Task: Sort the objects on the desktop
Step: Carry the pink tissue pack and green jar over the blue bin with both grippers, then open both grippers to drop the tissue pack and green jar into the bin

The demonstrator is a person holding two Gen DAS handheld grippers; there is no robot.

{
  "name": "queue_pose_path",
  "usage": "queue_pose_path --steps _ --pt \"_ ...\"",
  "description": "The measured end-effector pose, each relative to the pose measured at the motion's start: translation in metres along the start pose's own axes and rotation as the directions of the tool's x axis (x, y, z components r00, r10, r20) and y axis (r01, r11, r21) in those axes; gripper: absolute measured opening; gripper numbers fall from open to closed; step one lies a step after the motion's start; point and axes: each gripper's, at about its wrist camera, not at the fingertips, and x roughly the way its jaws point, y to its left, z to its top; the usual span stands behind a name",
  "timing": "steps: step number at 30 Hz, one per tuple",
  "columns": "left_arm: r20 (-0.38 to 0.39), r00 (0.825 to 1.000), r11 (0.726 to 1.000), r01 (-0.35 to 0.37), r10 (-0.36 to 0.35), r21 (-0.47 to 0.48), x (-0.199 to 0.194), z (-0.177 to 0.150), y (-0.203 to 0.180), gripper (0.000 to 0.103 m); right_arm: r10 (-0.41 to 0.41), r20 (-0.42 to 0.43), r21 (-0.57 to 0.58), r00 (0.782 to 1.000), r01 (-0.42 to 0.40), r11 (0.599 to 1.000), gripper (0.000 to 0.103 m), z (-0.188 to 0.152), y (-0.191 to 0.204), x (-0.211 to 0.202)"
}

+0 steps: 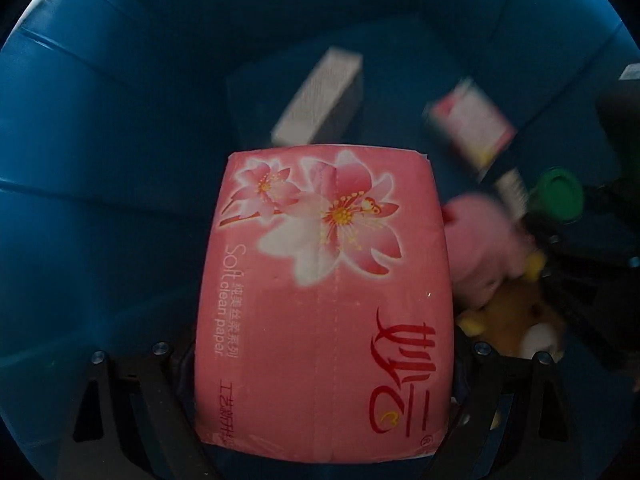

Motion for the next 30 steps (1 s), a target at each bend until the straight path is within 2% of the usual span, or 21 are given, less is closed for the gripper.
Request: queue_pose_path --steps 4,10,15,24,27,30 --pt "-0.082 0.996 0.999 -0.016 0.019 0.029 0.026 -0.006 -0.003 0.091 -0.016 -0.112 -0.045 0.994 0.011 0.999 0.041 -0.011 0.009 0.032" --pt "-0.106 0.994 0.998 -0.036 0.040 0.043 0.033 -0.007 -0.012 0.091 -0.050 -0.231 -0.136 0.972 0.019 0.991 0.041 -0.032 0.025 0.063" --pt "-0.135 0.990 0.998 -0.029 0.036 0.053 0.038 -0.009 -0.019 0.091 -0.082 -0.228 -0.179 0.970 0.041 0.983 0.042 -0.039 0.032 0.068" --pt "-0.118 0.992 0.997 -0.024 0.032 0.071 0.031 -0.009 -0.032 0.091 -0.089 -0.237 -0.183 0.967 0.046 0.982 0.043 -0.048 0.030 0.074" --pt "-0.118 0.993 0.997 0.000 0.008 0.075 0.026 -0.010 -0.037 0.091 -0.087 -0.240 -0.170 0.967 0.046 0.984 0.051 -0.051 0.027 0.072" --pt "-0.109 0.994 0.997 0.022 -0.014 0.069 0.017 -0.012 -0.040 0.091 -0.094 -0.228 -0.166 0.969 0.056 0.985 0.071 -0.055 0.023 0.064"
